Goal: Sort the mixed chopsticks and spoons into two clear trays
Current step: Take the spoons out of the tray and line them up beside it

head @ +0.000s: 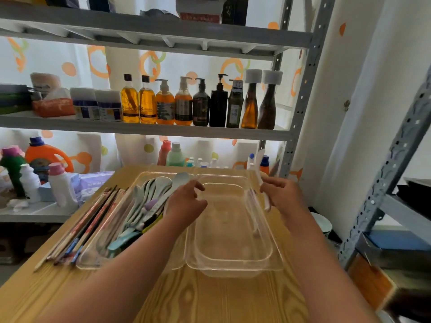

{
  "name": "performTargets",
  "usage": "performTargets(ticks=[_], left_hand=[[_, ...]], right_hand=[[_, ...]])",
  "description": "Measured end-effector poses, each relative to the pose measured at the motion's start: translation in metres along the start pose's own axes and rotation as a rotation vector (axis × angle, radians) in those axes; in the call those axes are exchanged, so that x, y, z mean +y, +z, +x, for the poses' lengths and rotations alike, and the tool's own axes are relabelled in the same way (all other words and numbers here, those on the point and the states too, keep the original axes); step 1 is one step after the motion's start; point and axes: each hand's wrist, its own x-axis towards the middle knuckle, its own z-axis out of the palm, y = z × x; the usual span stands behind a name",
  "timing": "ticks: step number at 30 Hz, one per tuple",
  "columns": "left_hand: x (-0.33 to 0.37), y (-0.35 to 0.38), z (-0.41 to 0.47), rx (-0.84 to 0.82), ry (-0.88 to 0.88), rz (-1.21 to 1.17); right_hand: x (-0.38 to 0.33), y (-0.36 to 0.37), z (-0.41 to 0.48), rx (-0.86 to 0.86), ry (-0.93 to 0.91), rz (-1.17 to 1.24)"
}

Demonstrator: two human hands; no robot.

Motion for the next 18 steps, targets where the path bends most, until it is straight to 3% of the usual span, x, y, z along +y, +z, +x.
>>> performTargets(ticks=[4, 14, 18], left_hand=[[-0.007, 0.005, 0.0, 0.006, 0.058, -0.012], [-0.012, 0.009, 0.004, -0.015, 0.093, -0.012], [-0.013, 0.009, 0.005, -0.016, 0.124, 0.0]], right_hand=[[0.041, -0.007, 0.008, 0.086, 0.099, -0.075], [0.076, 0.004, 0.004, 0.132, -0.002, -0.283], [0.082, 0.01, 0.001, 0.106, 0.046, -0.375]])
